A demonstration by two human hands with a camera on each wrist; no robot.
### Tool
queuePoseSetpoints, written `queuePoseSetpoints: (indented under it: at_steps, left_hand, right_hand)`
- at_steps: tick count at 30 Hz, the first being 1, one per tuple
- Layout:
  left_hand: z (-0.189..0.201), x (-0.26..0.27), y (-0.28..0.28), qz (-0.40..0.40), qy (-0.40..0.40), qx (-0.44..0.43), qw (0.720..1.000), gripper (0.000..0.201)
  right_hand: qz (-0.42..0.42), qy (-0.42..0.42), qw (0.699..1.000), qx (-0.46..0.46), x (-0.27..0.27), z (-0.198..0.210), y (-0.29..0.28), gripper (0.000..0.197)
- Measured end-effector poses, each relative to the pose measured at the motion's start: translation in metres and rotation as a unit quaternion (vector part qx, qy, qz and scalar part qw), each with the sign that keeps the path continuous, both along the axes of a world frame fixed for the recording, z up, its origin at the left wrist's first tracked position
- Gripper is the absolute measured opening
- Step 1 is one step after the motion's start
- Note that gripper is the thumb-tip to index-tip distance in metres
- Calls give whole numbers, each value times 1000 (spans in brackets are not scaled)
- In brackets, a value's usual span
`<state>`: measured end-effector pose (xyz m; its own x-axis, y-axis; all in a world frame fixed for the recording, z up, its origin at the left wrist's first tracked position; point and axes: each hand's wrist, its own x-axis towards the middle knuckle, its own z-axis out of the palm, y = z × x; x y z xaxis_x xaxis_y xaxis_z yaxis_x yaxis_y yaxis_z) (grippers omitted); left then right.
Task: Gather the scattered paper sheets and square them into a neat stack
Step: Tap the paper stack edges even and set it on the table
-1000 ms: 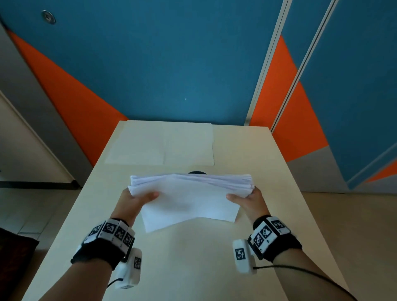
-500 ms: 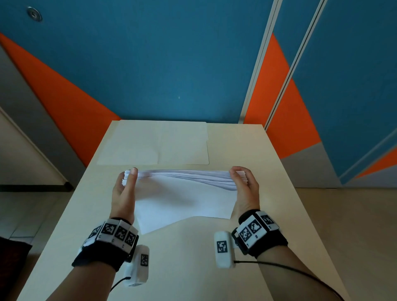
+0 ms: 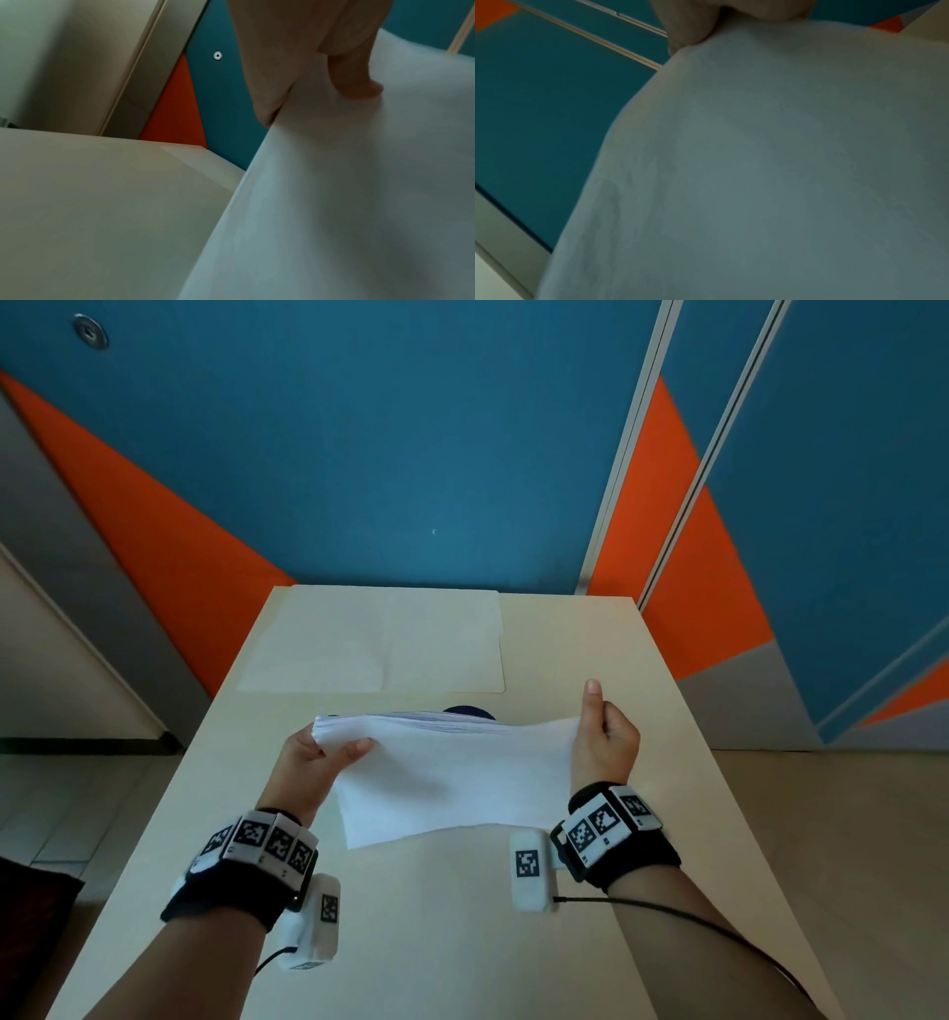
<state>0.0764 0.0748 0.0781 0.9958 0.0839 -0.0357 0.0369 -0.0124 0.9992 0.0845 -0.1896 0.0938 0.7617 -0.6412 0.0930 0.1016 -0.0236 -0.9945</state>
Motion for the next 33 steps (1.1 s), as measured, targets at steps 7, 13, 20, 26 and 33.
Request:
queuePoseSetpoints:
  at_steps: [7,13,20,26,33]
  left_hand:
    - [10,5,11,97,-37,-92,990,15]
    - [5,6,23,95,-5,-238,966,21]
    - [-16,-17,6,36,85,-271,958,39]
    - [11,-9,21,-80,24,-46,995,90]
    - [49,-1,-14,-25,-62,-119,991,24]
  right_hand:
    - [237,1,970,-59,-14,9,-17,24]
    - [276,37,958,71,-17,13,-36,45]
    - [319,22,930,182,-18,33,-3,68]
    - [346,55,936,2,-15,56,-1,26]
    - [326,47,944,-21,-15,61,7,22]
